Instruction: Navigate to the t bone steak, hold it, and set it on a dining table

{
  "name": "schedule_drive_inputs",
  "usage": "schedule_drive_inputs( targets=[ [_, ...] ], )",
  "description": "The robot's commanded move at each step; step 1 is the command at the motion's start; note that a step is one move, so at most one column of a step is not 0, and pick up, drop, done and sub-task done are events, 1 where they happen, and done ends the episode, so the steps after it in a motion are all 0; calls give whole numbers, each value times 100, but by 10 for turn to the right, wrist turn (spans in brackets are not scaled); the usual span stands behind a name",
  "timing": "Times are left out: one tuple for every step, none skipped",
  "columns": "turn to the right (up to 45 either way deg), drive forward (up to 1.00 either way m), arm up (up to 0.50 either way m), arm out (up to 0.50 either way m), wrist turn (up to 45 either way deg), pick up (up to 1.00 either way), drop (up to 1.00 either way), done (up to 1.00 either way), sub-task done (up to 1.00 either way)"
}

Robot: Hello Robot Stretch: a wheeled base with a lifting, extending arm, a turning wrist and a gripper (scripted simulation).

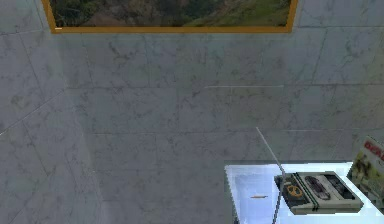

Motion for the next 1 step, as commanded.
schedule_drive_inputs(
  targets=[
    [0,0,0,0,0,0,0,100,0]
  ],
)
